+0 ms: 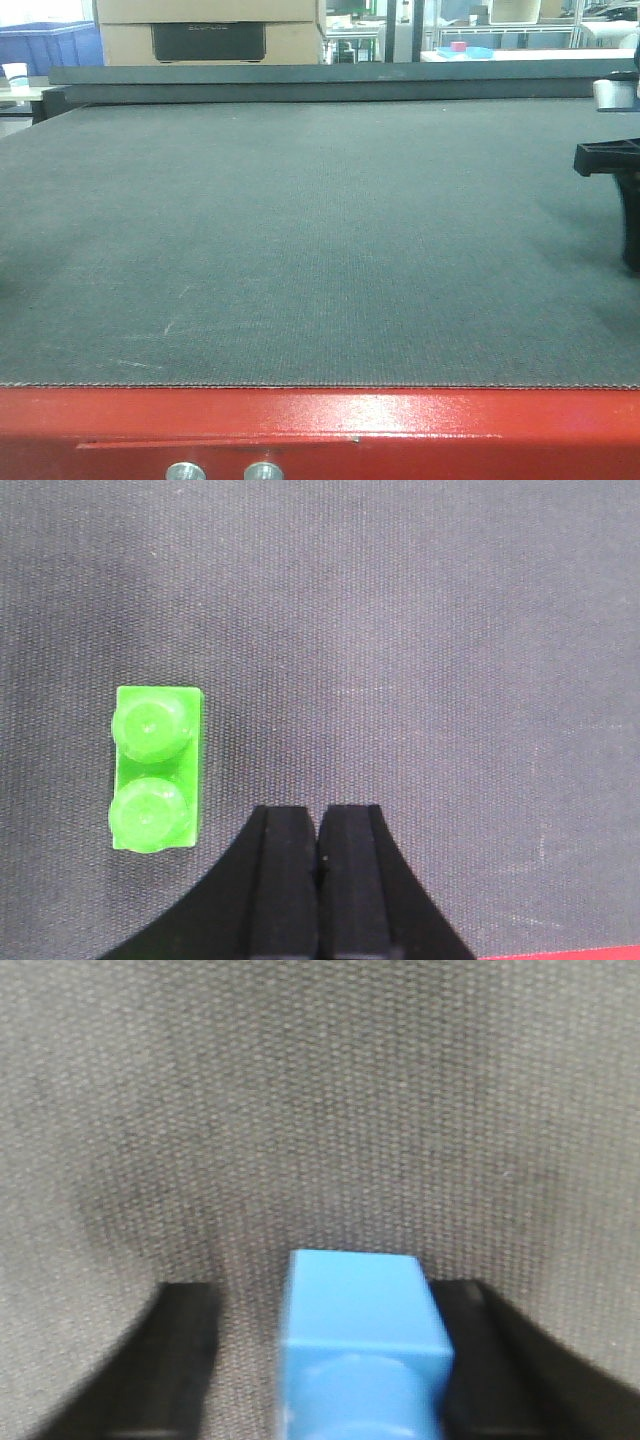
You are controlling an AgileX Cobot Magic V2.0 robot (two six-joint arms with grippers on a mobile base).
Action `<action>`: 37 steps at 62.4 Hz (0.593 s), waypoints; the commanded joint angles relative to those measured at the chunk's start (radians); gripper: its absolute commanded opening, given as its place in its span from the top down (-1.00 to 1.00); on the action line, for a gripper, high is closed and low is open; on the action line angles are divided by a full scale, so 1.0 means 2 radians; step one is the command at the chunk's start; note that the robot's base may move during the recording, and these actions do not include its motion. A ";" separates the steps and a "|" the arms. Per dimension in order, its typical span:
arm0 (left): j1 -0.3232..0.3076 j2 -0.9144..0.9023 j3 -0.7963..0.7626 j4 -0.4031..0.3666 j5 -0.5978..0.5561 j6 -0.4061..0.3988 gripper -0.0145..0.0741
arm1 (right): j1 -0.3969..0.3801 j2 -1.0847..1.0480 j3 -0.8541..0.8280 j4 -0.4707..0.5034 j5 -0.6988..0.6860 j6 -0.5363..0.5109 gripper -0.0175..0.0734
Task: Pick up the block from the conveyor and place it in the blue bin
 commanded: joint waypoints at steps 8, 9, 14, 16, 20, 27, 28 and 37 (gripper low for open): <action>0.013 -0.001 0.000 0.002 0.005 -0.045 0.92 | -0.002 -0.003 -0.002 -0.005 0.009 -0.002 0.97; 0.016 -0.001 -0.001 0.005 0.008 -0.045 0.92 | -0.002 -0.004 -0.003 -0.005 0.012 -0.002 0.97; 0.029 0.002 -0.007 0.029 0.034 -0.045 0.92 | -0.002 -0.015 -0.009 -0.005 0.029 -0.002 0.97; 0.034 0.004 -0.010 0.041 0.042 -0.043 0.92 | -0.002 -0.025 -0.010 -0.005 0.032 -0.002 0.97; 0.039 0.008 -0.014 0.057 0.049 -0.026 0.92 | -0.001 -0.042 -0.016 -0.001 0.038 -0.002 0.97; 0.041 0.020 -0.017 0.052 0.050 0.036 0.92 | 0.004 -0.080 -0.017 0.004 0.030 -0.002 0.97; 0.041 0.021 -0.017 0.050 0.050 0.043 0.92 | 0.005 -0.088 -0.017 0.004 0.028 -0.002 0.97; 0.041 0.043 -0.017 0.047 0.047 0.047 0.92 | 0.015 -0.125 -0.017 0.004 0.020 -0.003 0.97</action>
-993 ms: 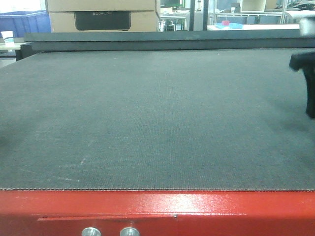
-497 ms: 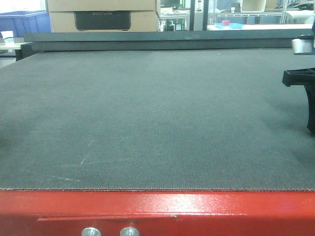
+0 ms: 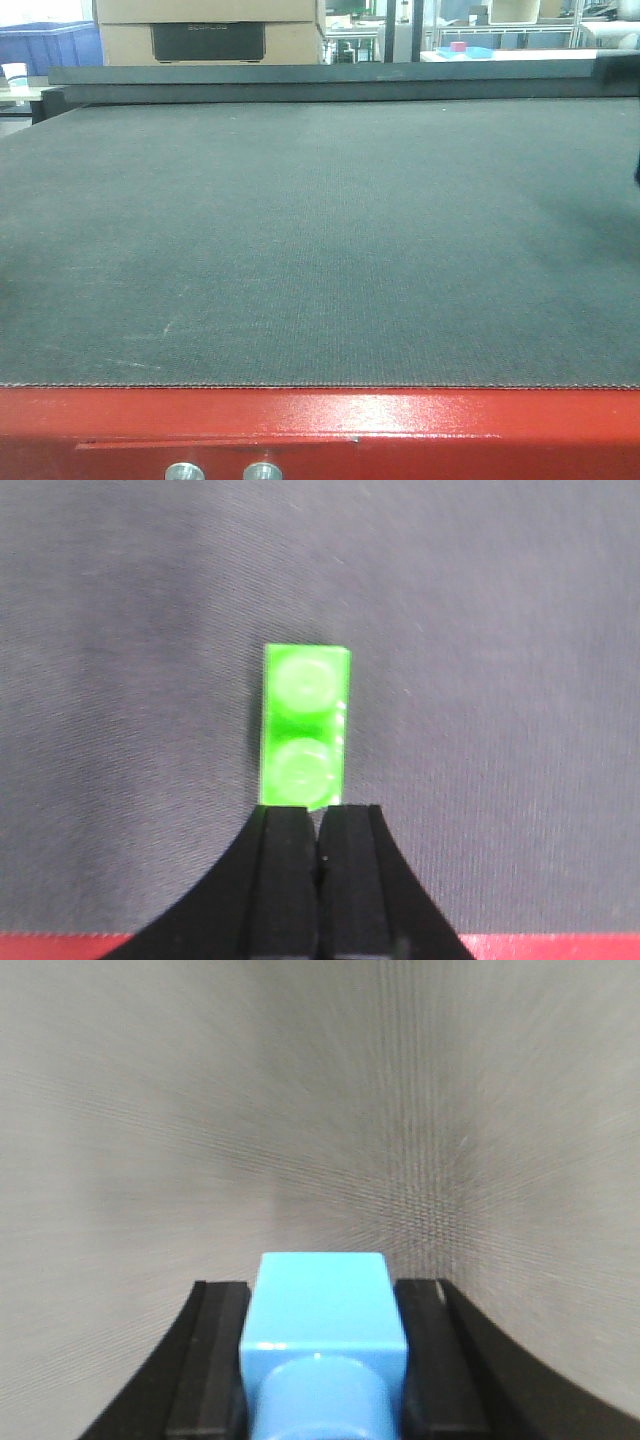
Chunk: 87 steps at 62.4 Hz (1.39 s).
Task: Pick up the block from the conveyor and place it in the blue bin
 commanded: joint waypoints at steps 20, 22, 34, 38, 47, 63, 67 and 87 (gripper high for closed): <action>0.001 0.057 -0.004 -0.005 -0.019 0.008 -0.13 | 0.009 -0.037 -0.001 0.002 0.000 -0.002 0.97; 0.001 0.062 -0.004 -0.006 -0.021 0.008 -0.19 | 0.009 -0.037 -0.001 0.002 0.000 -0.002 0.97; 0.001 0.105 -0.004 -0.002 -0.043 0.008 -0.24 | 0.009 -0.037 -0.001 0.002 0.000 -0.002 0.97; 0.001 0.121 -0.004 0.001 -0.048 0.008 -0.24 | 0.009 -0.037 -0.001 0.002 0.000 -0.002 0.97; 0.001 0.144 -0.004 0.001 -0.057 0.008 -0.24 | 0.009 -0.037 -0.001 0.002 0.000 -0.002 0.97; 0.001 0.146 -0.009 0.002 -0.066 0.008 -0.23 | 0.009 -0.037 -0.001 0.002 0.000 -0.002 0.97; 0.001 0.146 -0.010 0.004 -0.066 0.008 -0.23 | 0.009 -0.037 -0.001 0.002 0.000 -0.002 0.97; 0.001 0.146 -0.010 0.014 -0.058 0.009 -0.11 | 0.009 -0.037 -0.001 0.002 -0.004 -0.002 0.97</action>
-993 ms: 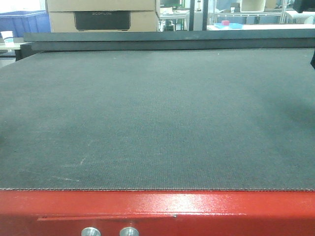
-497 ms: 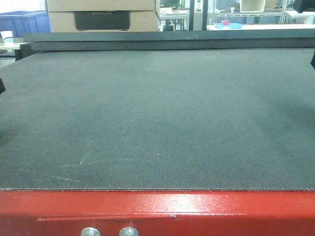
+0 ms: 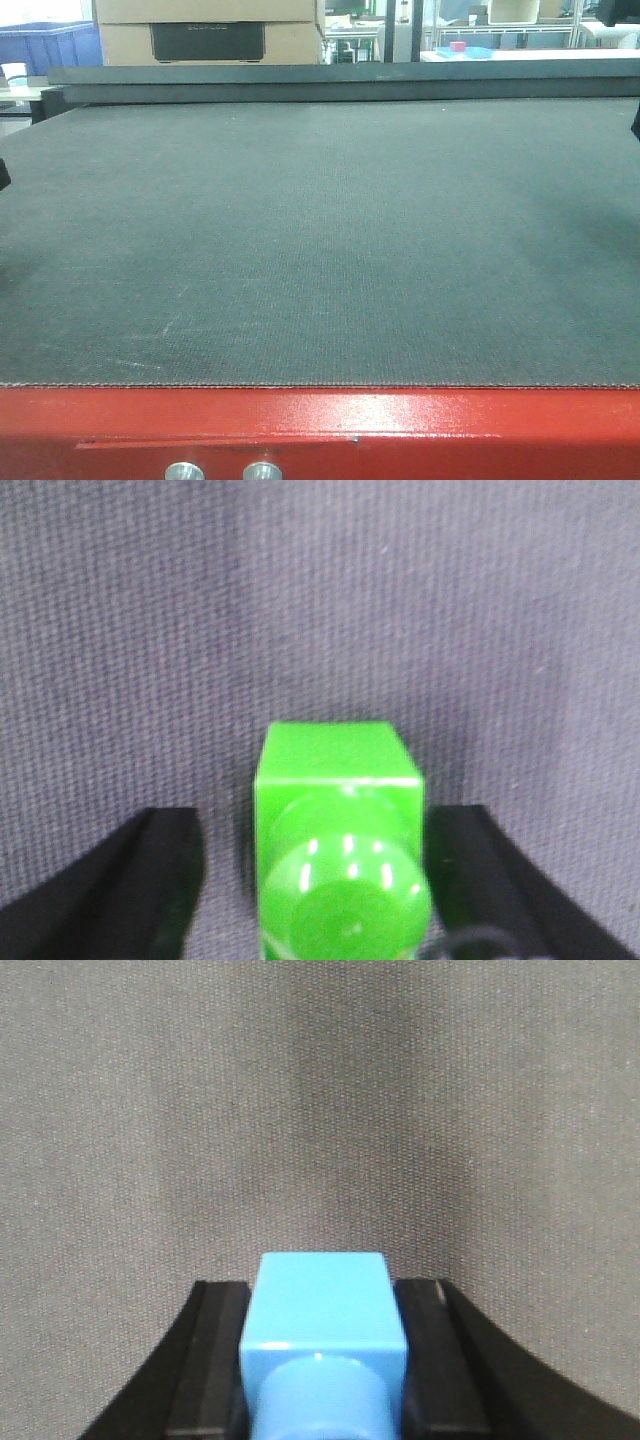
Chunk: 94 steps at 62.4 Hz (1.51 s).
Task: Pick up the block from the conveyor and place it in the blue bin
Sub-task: 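Close right gripper on blue block and left gripper on green block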
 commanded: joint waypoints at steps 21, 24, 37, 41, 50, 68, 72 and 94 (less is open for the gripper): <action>0.001 -0.001 -0.004 -0.003 0.010 0.000 0.73 | 0.000 -0.007 -0.004 0.000 -0.017 -0.002 0.97; 0.001 -0.003 -0.004 -0.003 0.013 0.000 0.93 | 0.000 -0.008 -0.008 0.000 -0.016 -0.002 0.97; 0.001 -0.042 -0.004 -0.003 0.007 0.000 0.92 | 0.000 -0.026 -0.010 0.000 -0.027 -0.017 0.97; -0.002 -0.064 -0.003 -0.007 -0.006 0.000 0.92 | 0.000 -0.036 -0.010 0.000 -0.043 -0.032 0.97; -0.012 -0.114 0.002 -0.011 -0.048 0.000 0.92 | 0.000 -0.066 0.005 0.000 -0.083 -0.038 0.97; -0.057 -0.235 0.078 -0.050 -0.208 0.000 0.92 | 0.000 -0.157 0.106 0.000 -0.230 -0.038 0.97; -0.069 -0.264 0.100 -0.051 -0.243 0.000 0.92 | 0.000 -0.180 0.142 0.000 -0.270 -0.038 0.97; -0.085 -0.450 0.221 -0.091 -0.348 0.000 0.92 | 0.016 -0.366 0.298 0.000 -0.411 -0.079 0.97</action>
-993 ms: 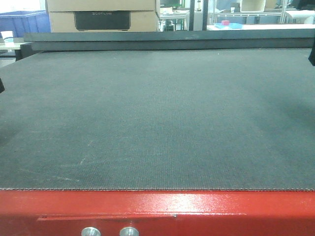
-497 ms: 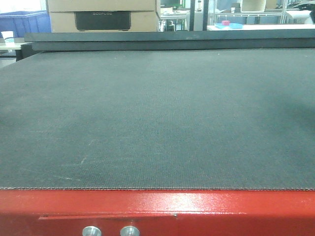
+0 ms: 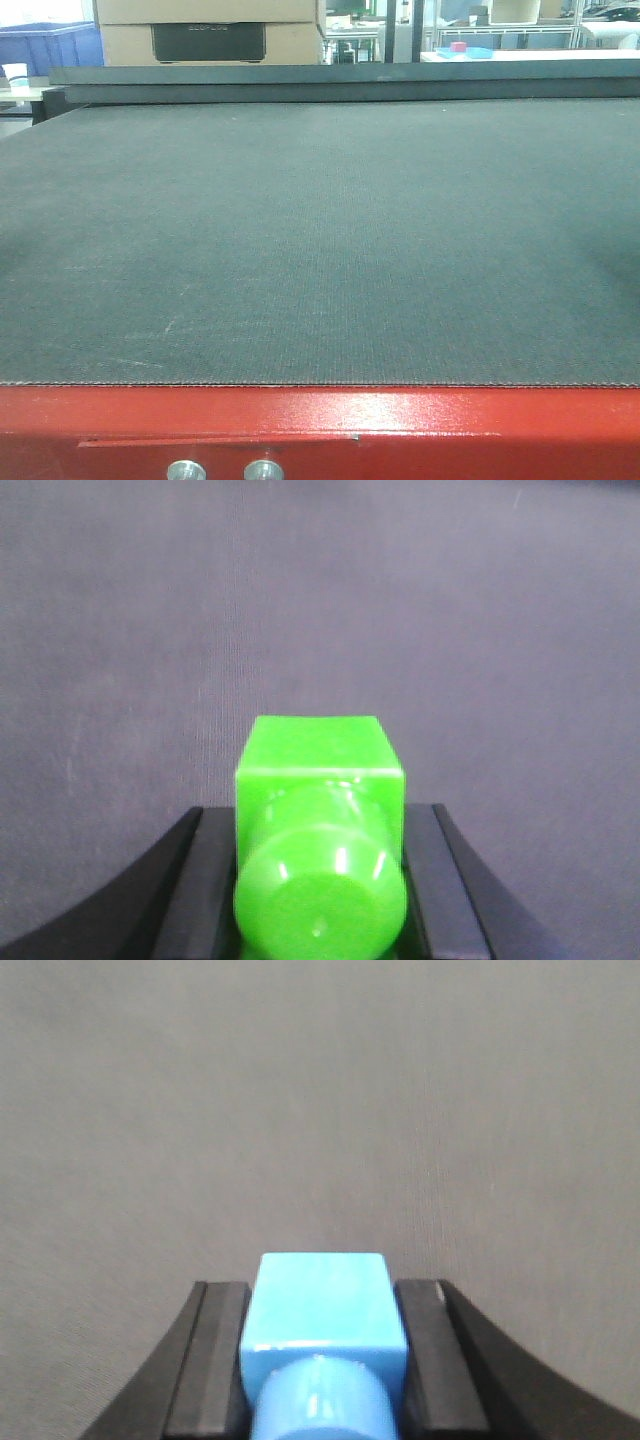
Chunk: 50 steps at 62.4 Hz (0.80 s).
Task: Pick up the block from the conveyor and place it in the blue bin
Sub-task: 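Close right gripper on blue block and left gripper on green block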
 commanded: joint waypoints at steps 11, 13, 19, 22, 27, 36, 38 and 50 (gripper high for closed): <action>-0.004 -0.141 0.029 0.017 -0.032 -0.001 0.92 | 0.013 -0.149 0.051 -0.008 -0.066 -0.037 0.97; -0.004 -0.154 0.029 0.026 -0.032 -0.001 0.92 | 0.013 -0.163 0.051 -0.008 -0.066 -0.037 0.97; -0.004 -0.191 0.029 0.057 -0.032 -0.001 0.92 | 0.013 -0.207 0.051 -0.008 -0.067 -0.037 0.97; -0.004 -0.203 0.029 0.061 -0.032 -0.001 0.92 | 0.013 -0.223 0.051 -0.008 -0.067 -0.037 0.97; -0.004 -0.215 0.029 0.056 -0.031 -0.001 0.92 | 0.013 -0.239 0.051 -0.008 -0.067 -0.037 0.97; -0.004 -0.217 0.029 0.047 -0.030 -0.001 0.92 | 0.013 -0.245 0.051 -0.008 -0.067 -0.037 0.97; -0.004 -0.217 0.029 0.047 -0.030 -0.001 0.92 | 0.013 -0.245 0.051 -0.008 -0.067 -0.037 0.97; -0.018 -0.217 0.029 0.047 -0.030 -0.001 0.92 | 0.013 -0.245 0.051 -0.008 -0.067 -0.037 0.97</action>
